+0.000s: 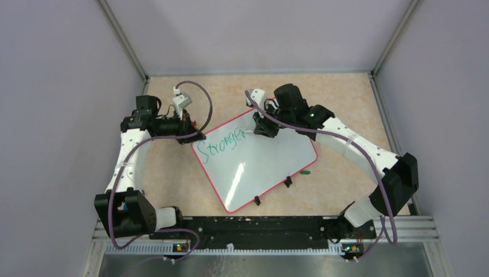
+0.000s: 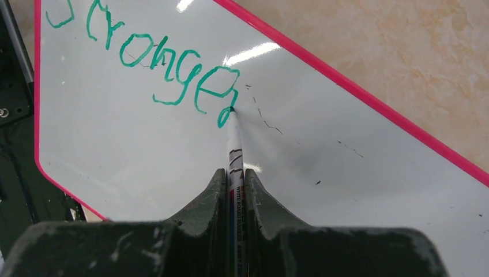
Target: Write a sentence on the whiteboard
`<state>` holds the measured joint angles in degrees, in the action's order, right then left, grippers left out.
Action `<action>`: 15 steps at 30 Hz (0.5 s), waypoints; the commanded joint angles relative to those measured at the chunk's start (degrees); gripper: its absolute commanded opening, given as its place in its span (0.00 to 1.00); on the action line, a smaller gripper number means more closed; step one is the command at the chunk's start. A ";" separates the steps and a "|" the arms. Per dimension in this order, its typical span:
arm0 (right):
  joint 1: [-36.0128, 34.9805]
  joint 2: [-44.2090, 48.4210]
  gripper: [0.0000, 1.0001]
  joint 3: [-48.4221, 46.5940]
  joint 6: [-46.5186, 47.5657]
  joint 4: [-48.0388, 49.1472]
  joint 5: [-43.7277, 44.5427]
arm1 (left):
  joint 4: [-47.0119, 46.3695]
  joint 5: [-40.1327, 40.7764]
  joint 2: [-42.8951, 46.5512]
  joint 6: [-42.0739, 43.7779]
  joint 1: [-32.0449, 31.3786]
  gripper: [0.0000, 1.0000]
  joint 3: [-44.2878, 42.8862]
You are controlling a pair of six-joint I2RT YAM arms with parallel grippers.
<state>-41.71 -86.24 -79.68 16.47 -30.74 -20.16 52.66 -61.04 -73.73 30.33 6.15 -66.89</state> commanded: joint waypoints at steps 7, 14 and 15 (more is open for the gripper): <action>2.43 -0.26 0.00 -2.81 0.41 1.48 2.48 | -1.40 0.77 1.25 0.95 -0.99 0.00 0.56; 2.43 2.92 0.00 -3.96 0.57 0.28 -4.52 | -1.55 -0.34 1.72 0.85 -1.01 0.20 -0.11; 2.43 3.41 0.00 -4.34 0.58 -0.19 -5.58 | -1.47 -0.47 1.89 0.94 -0.97 0.25 -0.42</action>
<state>-39.92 -86.21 -80.07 16.49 -30.57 -21.45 52.58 -61.01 -73.69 30.06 6.04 -66.87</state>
